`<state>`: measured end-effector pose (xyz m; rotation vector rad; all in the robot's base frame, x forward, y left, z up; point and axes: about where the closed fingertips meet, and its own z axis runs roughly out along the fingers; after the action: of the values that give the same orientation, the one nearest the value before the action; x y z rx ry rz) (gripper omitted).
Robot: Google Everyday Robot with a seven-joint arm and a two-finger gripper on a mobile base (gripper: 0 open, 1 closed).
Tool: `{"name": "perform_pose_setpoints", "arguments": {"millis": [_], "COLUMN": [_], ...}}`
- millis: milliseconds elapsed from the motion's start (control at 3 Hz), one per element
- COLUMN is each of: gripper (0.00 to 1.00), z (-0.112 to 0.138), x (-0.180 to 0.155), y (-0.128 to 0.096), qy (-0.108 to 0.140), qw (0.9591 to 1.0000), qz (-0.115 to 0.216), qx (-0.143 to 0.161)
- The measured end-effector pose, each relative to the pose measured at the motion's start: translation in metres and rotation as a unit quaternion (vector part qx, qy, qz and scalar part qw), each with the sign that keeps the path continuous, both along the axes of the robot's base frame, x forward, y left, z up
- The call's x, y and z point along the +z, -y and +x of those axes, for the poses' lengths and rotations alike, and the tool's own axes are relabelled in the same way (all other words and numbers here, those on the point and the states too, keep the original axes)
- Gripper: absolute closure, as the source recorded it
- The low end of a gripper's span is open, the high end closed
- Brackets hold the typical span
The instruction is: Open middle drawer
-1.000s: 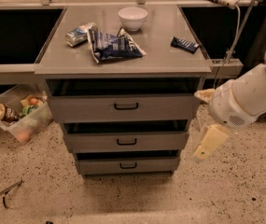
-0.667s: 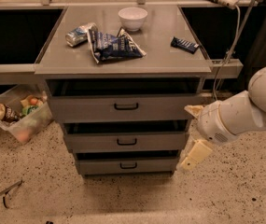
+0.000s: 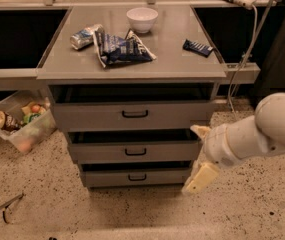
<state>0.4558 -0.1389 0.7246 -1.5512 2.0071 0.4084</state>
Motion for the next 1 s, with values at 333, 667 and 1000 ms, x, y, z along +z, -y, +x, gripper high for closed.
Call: {"name": "perform_pose_setpoints", "arguments": {"millis": [333,667,1000], "gripper": [0.0,0.0,0.0], "z": [0.006,0.021,0.034], "x": [-0.064,-0.125,-0.171], "y": [-0.022,-0.037,-0.051], "qy": [-0.007,-0.011,-0.006], "qw": [0.9995,0.9993,0.9996], "qz": [0.03,0.033,0.027], "qx": [0.008,0.01,-0.012]}}
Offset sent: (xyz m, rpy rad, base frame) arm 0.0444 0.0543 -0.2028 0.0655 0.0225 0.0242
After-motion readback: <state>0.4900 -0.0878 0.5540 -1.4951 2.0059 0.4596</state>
